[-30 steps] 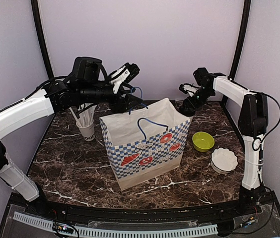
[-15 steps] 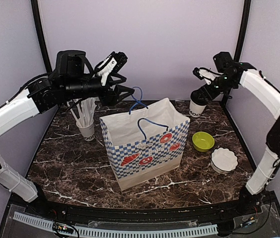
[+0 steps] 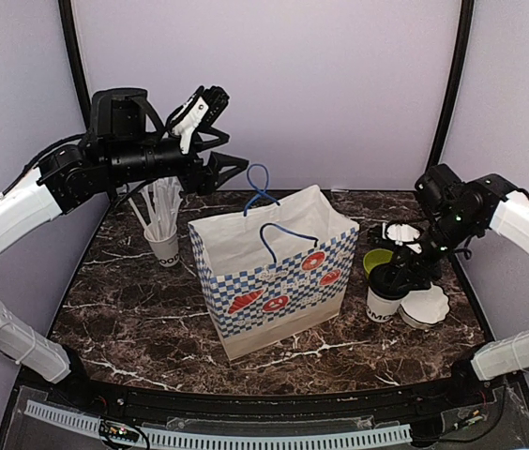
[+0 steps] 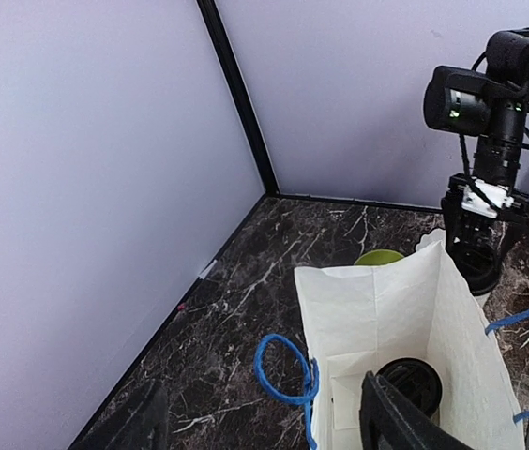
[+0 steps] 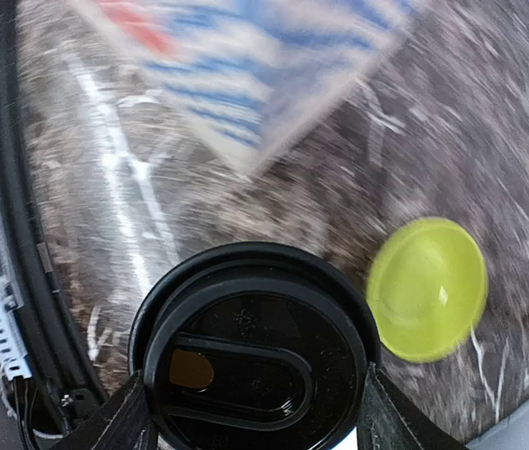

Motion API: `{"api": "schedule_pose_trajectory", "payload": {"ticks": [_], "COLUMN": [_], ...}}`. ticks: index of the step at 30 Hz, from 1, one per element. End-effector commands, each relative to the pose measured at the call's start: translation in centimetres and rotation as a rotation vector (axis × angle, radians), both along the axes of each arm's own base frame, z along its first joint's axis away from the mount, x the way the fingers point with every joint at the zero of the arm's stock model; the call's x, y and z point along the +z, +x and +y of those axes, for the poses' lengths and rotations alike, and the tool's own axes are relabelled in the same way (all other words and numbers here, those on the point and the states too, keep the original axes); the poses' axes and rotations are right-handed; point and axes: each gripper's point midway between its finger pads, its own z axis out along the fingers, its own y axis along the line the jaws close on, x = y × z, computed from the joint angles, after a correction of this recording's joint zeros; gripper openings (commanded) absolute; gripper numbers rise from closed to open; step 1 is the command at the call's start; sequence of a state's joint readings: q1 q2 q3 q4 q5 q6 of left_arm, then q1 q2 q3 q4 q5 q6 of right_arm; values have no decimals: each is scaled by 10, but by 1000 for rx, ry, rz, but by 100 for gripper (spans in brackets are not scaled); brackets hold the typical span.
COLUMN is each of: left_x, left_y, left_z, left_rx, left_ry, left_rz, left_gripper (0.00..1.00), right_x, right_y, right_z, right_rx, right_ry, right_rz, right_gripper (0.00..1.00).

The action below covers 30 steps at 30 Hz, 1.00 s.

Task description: Pack the takeout coffee

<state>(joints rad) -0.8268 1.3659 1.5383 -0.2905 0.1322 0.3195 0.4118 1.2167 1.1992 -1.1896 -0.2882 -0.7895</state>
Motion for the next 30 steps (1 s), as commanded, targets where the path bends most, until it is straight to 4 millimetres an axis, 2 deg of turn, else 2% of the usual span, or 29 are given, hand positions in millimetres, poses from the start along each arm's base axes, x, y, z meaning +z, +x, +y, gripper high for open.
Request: {"api": "schedule_pose_trajectory", "payload": {"ticks": [1, 12, 17, 21, 24, 27, 28, 29, 30], "left_x": [7, 14, 6, 0, -9, -18, -16, -23, -15], "left_y": [3, -4, -10, -21, -30, -44, -47, -55, -61], "left_z": [10, 28, 36, 44, 47, 46, 45, 43, 41], "left_rx": [60, 105, 117, 108, 84, 29, 15, -6, -27], "left_ry": [-22, -31, 4, 24, 47, 85, 99, 137, 152], "left_rz": [23, 52, 96, 133, 161, 191, 180, 194, 166], "left_gripper": [71, 70, 66, 65, 64, 64, 64, 65, 65], "right_x": [6, -2, -27, -43, -54, -50, -46, -40, -35], "right_y": [-41, -77, -87, -93, -95, -103, -105, -107, -109], "right_z": [42, 139, 166, 174, 172, 168, 166, 164, 161], "right_rx": [263, 570, 637, 668, 674, 689, 694, 697, 704], "right_ry": [100, 126, 88, 68, 43, 42, 45, 48, 54], "right_rz": [-15, -112, -113, -94, -73, -34, -25, -18, -13], "right_gripper": [59, 60, 59, 61, 67, 80, 91, 98, 98]}}
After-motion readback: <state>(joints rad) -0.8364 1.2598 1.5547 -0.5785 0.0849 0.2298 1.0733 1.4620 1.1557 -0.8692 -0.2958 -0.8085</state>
